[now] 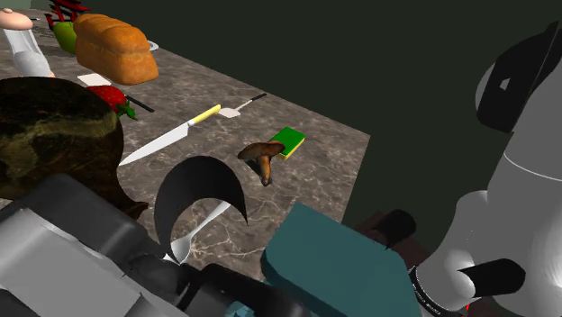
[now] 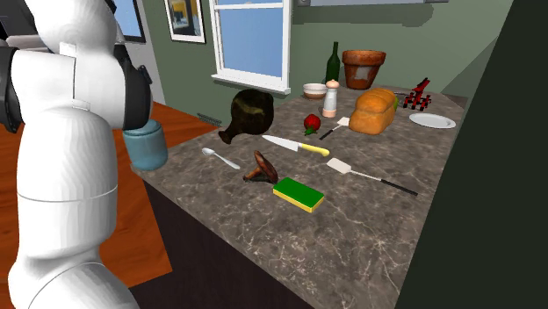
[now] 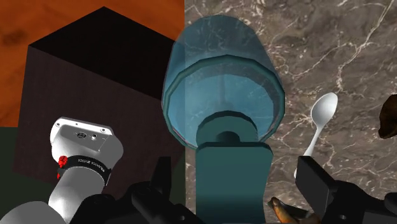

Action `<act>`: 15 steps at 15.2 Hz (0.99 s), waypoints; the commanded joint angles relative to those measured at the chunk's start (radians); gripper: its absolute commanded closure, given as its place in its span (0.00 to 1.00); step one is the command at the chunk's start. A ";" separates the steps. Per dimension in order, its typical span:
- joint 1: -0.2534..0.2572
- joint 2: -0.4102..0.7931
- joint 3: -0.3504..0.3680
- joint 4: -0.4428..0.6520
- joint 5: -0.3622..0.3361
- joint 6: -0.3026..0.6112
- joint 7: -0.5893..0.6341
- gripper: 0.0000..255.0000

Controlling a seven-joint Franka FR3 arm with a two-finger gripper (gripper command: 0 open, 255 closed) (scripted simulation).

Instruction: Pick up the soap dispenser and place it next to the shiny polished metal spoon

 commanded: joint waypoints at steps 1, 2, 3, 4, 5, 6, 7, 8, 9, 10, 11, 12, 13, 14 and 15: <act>0.000 0.000 0.000 0.000 0.000 0.000 0.000 0.00; 0.000 0.000 0.000 0.000 0.000 0.000 0.000 0.00; 0.000 0.000 0.000 0.000 0.000 0.000 0.000 0.00; 0.069 0.042 -0.016 0.089 -0.040 -0.059 0.009 0.00; 0.148 0.086 -0.037 0.191 -0.085 -0.122 0.013 0.00; 0.245 0.136 -0.065 0.315 -0.142 -0.193 0.008 0.00; 0.346 0.184 -0.099 0.442 -0.202 -0.260 -0.009 0.00; 0.347 0.183 -0.103 0.442 -0.199 -0.259 -0.010 0.00; 0.347 0.183 -0.104 0.442 -0.199 -0.259 -0.010 0.00; 0.348 0.183 -0.104 0.442 -0.199 -0.259 -0.010 0.00; 0.347 0.183 -0.104 0.442 -0.199 -0.259 -0.010 0.00; 0.348 0.183 -0.104 0.442 -0.199 -0.259 -0.010 0.00; 0.348 0.183 -0.104 0.442 -0.199 -0.259 -0.010 0.00; 0.348 0.183 -0.104 0.442 -0.199 -0.259 -0.010 0.00; 0.348 0.183 -0.104 0.442 -0.199 -0.259 -0.010 0.00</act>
